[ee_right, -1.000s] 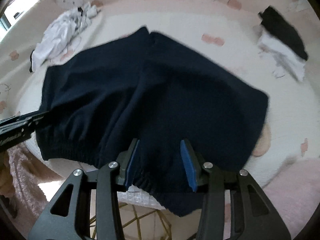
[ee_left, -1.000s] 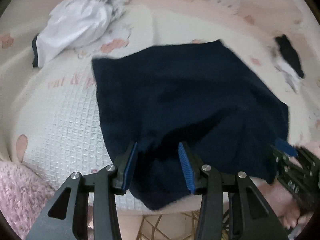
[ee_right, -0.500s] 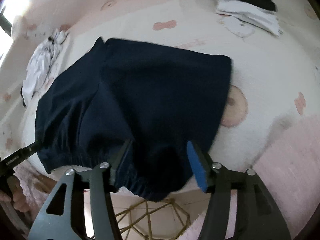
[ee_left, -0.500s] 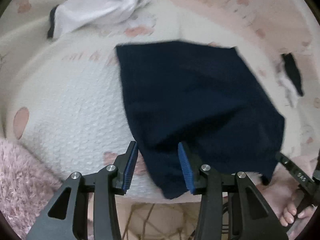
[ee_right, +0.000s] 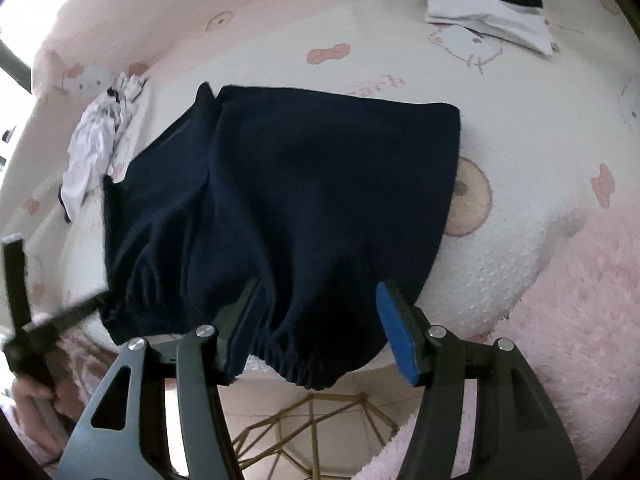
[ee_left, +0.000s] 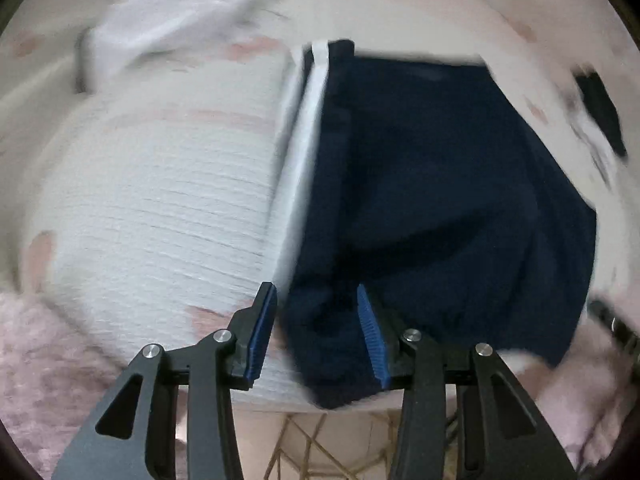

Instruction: Fold clothes

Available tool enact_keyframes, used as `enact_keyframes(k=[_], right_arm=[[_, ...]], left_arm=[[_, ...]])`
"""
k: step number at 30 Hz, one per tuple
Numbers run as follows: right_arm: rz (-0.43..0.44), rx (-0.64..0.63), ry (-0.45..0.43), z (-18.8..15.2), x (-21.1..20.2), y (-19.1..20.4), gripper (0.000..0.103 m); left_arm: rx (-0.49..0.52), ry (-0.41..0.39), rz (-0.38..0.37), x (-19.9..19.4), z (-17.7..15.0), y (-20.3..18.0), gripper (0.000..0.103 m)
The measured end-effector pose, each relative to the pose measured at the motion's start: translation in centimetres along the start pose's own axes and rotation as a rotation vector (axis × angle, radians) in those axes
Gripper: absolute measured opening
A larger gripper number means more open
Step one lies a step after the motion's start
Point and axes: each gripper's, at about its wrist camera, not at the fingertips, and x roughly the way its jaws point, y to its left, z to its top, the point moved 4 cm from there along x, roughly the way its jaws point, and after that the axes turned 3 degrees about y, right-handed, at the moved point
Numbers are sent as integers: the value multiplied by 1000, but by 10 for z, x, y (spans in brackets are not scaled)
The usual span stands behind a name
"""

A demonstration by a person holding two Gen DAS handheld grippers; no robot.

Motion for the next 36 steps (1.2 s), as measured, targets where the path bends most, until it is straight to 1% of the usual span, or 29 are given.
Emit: enact_keyframes(k=[1,2,4,5,6,7,9,10,11,13,14,17,18,19,20,21,23,24,25,27,28,29,30,31,32,33,34,35,36], right_arm=[[9,-11,-5,1,0,3,59],[28,-21,-16,1,-2,6,59],[58,-33,-52,3,-9,10,59],[67,-36,-76,5,-13,11,59],[53,-28,-96,7,-16,9,59],[20,-11,-113,9,-18,6,59],[-81,43,-92,8,-13,-9,59],[-126,71,-79,7,-10,-16,59],[-122,107,-38,6,-2,-23,59],[-112,161,25,3,11,-34,59],[-126,161,36,3,13,-35,59],[-151,143,52,1,18,-32,59],[-164,130,61,0,20,-29,59],[-171,127,66,-1,21,-29,59],[-177,124,71,-2,22,-28,59],[-173,124,74,-3,23,-28,59],[-178,130,78,-4,23,-29,61],[-185,131,86,-5,24,-29,65],[-186,134,93,-7,25,-30,67],[-162,146,130,-12,29,-32,69],[-134,150,150,-14,32,-32,69],[-77,154,172,-16,36,-30,69],[-37,156,180,-17,37,-28,67],[-24,149,169,-16,36,-25,62],[5,135,164,-15,36,-21,46],[33,121,160,-14,35,-16,38],[48,107,158,-14,35,-13,33],[56,98,155,-15,36,-10,24],[70,100,149,-14,34,-9,18]], left_arm=[[-38,-27,30,-4,4,12,44],[-78,-43,18,-7,7,21,44],[-158,-71,-25,-11,15,37,44],[-160,-82,-63,-11,21,34,44],[-152,-93,-105,-12,29,29,44],[-133,-97,-153,-9,30,23,44],[-78,-85,-247,0,30,7,44],[-44,-75,-270,5,29,-4,44],[-14,-71,-275,5,26,-11,44],[68,-59,-212,18,24,-26,44],[82,-50,-164,24,24,-27,44],[103,-22,-12,40,23,-23,44],[91,-18,26,42,23,-16,46],[80,-15,44,43,24,-9,47],[71,-11,58,44,25,-3,50],[47,-5,48,46,26,2,55],[-1,0,24,47,29,11,55],[-18,-3,18,46,30,13,55],[-34,-15,14,43,31,15,55],[-58,-57,6,34,32,17,55],[-70,-84,-4,28,33,18,55],[-81,-111,-13,22,35,19,55],[-79,-128,-40,18,35,17,55],[-74,-142,-72,13,36,14,55],[-61,-152,-104,10,35,9,55],[-47,-153,-124,12,38,3,55],[-33,-153,-141,14,41,-2,55],[-20,-151,-154,15,42,-7,55],[-1,-146,-170,17,43,-13,55]])
